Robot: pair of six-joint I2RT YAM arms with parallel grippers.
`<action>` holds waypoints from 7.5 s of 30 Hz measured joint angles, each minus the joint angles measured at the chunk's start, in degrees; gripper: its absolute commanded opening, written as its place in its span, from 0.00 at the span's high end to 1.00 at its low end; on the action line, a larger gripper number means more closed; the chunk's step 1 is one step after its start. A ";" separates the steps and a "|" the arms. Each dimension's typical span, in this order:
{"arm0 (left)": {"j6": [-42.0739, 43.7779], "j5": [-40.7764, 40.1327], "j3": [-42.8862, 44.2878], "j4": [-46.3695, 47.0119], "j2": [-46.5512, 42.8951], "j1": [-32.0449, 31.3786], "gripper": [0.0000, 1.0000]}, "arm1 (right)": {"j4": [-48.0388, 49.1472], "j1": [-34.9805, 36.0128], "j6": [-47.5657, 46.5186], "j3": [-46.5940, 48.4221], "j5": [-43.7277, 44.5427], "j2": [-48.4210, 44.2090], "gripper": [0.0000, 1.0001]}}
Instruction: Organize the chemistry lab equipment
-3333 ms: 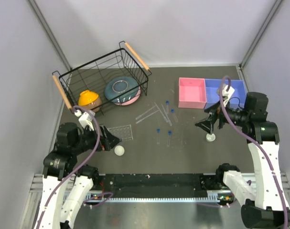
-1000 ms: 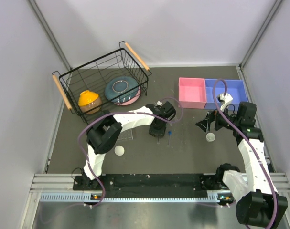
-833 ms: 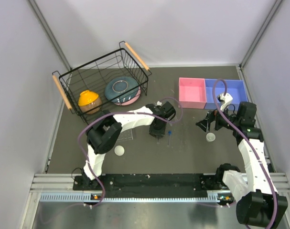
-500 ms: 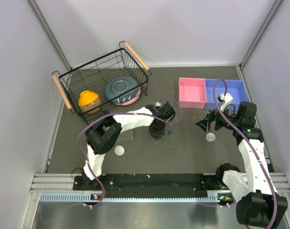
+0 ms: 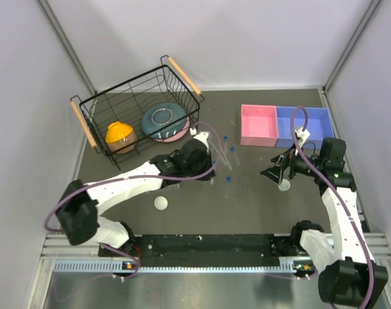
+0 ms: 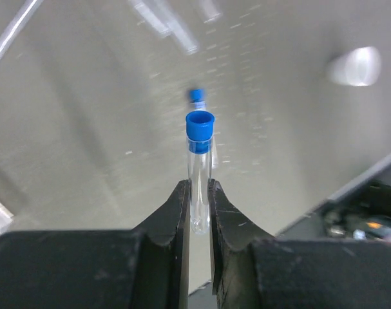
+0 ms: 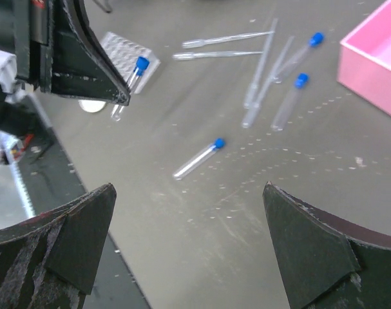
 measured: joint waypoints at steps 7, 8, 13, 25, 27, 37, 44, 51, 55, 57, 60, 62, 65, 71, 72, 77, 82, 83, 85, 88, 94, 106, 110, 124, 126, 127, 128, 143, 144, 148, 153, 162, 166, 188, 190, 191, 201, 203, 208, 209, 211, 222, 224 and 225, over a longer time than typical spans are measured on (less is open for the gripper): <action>-4.20 6.08 -9.01 20.55 -12.83 -0.74 0.94 | -6.91 2.08 0.70 7.37 -9.27 5.84 0.02; -5.18 6.58 -9.70 23.26 -13.51 -0.92 0.93 | -7.28 3.32 1.14 8.44 -10.12 6.14 0.02; -10.38 8.04 -11.78 34.75 -14.45 -1.27 0.93 | -8.13 13.70 3.82 11.54 -11.65 6.21 0.03; -17.20 4.66 -12.15 46.10 -14.45 -2.84 0.93 | 2.36 23.28 21.31 12.72 -8.76 10.86 0.17; -17.35 3.93 -12.15 46.18 -14.45 -3.50 0.93 | 4.87 23.58 24.55 12.72 -8.52 11.45 0.24; -17.53 1.66 -12.15 46.16 -14.19 -5.62 0.93 | 12.83 24.17 34.62 12.72 -7.80 13.68 0.63; -17.64 0.02 -12.15 46.36 -14.19 -6.12 0.91 | 14.73 24.17 37.20 12.63 -7.48 13.99 0.96; -17.55 -0.72 -12.15 46.18 -14.27 -6.23 0.44 | 15.15 24.20 37.35 12.33 -7.58 13.92 0.98; -17.55 -0.85 -12.26 44.83 -15.45 -6.47 0.25 | 15.10 24.24 36.26 11.23 -7.54 13.22 0.98; -17.29 -0.98 -12.41 43.58 -16.96 -6.54 0.12 | 14.97 24.24 35.04 10.62 -7.50 12.66 0.98; -17.05 -1.68 -12.57 39.91 -20.22 -6.54 0.02 | 13.64 24.26 31.95 10.10 -7.34 11.67 0.98; -16.76 -1.92 -12.57 36.85 -22.62 -6.43 0.02 | 12.00 24.26 29.07 9.92 -7.02 11.10 0.98; -15.76 -1.73 -12.35 31.28 -26.23 -5.90 0.02 | 8.94 24.59 23.85 9.92 -6.01 10.60 0.98; -14.91 5.46 -8.72 20.26 -27.43 -1.22 0.04 | -1.01 28.39 8.72 9.94 -3.45 10.36 0.98; -14.95 8.11 -8.28 19.43 -26.97 -0.13 0.06 | -2.49 28.81 6.38 9.97 -3.41 10.36 0.98; -15.32 17.59 -7.96 17.86 -22.82 1.20 0.23 | -8.22 30.67 -3.13 9.99 -3.15 10.36 0.97; -15.52 24.00 -7.65 16.70 -18.38 1.20 0.32 | -12.22 32.41 -9.40 10.12 -2.21 10.36 0.97; -15.54 24.85 -7.37 16.48 -17.75 1.20 0.34 | -12.72 32.85 -10.34 10.12 -1.88 10.36 0.97; -15.54 26.36 -6.71 16.33 -16.74 1.20 0.37 | -13.60 33.42 -11.72 10.21 -1.46 10.38 0.96; -15.52 27.96 -5.99 16.31 -16.17 1.20 0.42 | -13.94 33.68 -13.09 10.47 -1.11 10.38 0.96; -15.06 29.90 -5.70 15.74 -15.93 1.20 0.52 | -14.58 33.77 -14.34 10.47 -0.52 10.38 0.96; -13.68 30.12 -4.52 14.32 -14.12 0.92 0.62 | -14.93 33.81 -15.04 10.47 -0.46 10.54 0.96; -13.70 30.23 -3.78 14.38 -12.74 0.28 0.69 | -14.93 33.83 -15.15 10.47 -0.46 10.82 0.96; -13.60 29.59 -3.80 14.19 -12.74 -0.26 1.00 | -15.61 33.88 -15.26 10.47 -0.02 10.82 0.56; -13.55 28.87 -4.09 14.14 -13.73 -0.26 1.00 | -15.61 33.88 -15.39 10.47 0.04 10.78 0.38; -13.49 28.39 -4.37 14.08 -14.40 -0.26 1.00 | -15.65 33.86 -15.34 10.47 0.13 10.69 0.33; -13.25 27.61 -4.85 13.86 -15.37 -0.26 1.00 | -15.67 33.77 -15.45 10.47 0.20 10.54 0.30; -0.26 2.38 -8.17 -14.62 -30.10 8.28 1.00 | -9.73 17.90 -14.36 4.76 3.91 -0.76 0.10; 1.03 0.02 -8.09 -16.46 -30.05 9.60 1.00 | -9.14 16.85 -14.21 3.89 4.59 0.11 0.10; 5.66 -7.34 -7.72 -20.90 -29.20 14.12 1.00 | -6.88 14.25 -14.01 3.10 6.03 5.55 0.09; 10.67 -15.50 -7.58 -21.05 -25.83 17.68 1.00 | -4.48 13.33 -14.08 2.84 6.69 6.51 0.09; 15.82 -19.93 -9.16 -16.24 -20.70 22.71 1.00 | -3.06 12.31 -14.32 0.50 8.81 5.44 0.09; 16.31 -19.74 -9.81 -15.32 -19.50 23.93 1.00 | -3.06 12.20 -14.40 0.50 9.16 5.44 0.09; 17.68 -13.05 -12.50 -11.10 -16.65 29.97 0.98 | -3.06 12.15 -14.69 0.50 9.64 5.07 0.09; 17.66 -12.52 -12.50 -10.97 -16.15 30.45 0.96 | -3.04 12.15 -14.69 0.50 9.64 5.07 0.09; 17.66 -12.20 -12.50 -10.97 -15.82 30.77 0.94 | -3.04 12.15 -14.69 0.50 9.64 5.07 0.09; 17.29 -10.71 -12.50 -10.97 -13.00 33.31 0.60 | -3.06 12.15 -14.71 0.50 9.62 5.07 0.09; 17.18 -10.60 -12.48 -11.19 -13.16 33.33 0.54 | -3.04 12.15 -14.71 0.50 9.60 5.07 0.09; 16.57 -10.16 -12.39 -12.72 -16.24 33.33 0.39 | -3.04 12.15 -14.78 0.42 9.16 4.90 0.09; 16.41 -10.05 -12.26 -13.29 -17.38 33.33 0.36 | -2.91 12.15 -14.82 0.22 8.92 4.70 0.09; 16.17 -9.68 -11.85 -14.36 -19.98 33.33 0.30 | -3.13 12.13 -15.10 -0.26 8.37 3.93 0.09; 14.53 -5.64 -12.00 -17.42 -42.18 33.35 0.01 | -7.89 18.18 -12.96 6.40 9.97 10.10 0.14; 13.33 -3.56 -13.66 -16.90 -46.40 33.35 0.01 | -7.17 23.56 -9.64 9.01 15.02 12.09 0.14; 12.55 -2.34 -14.80 -16.61 -48.61 33.33 0.01 | -6.25 26.27 -7.56 9.68 17.75 12.90 0.11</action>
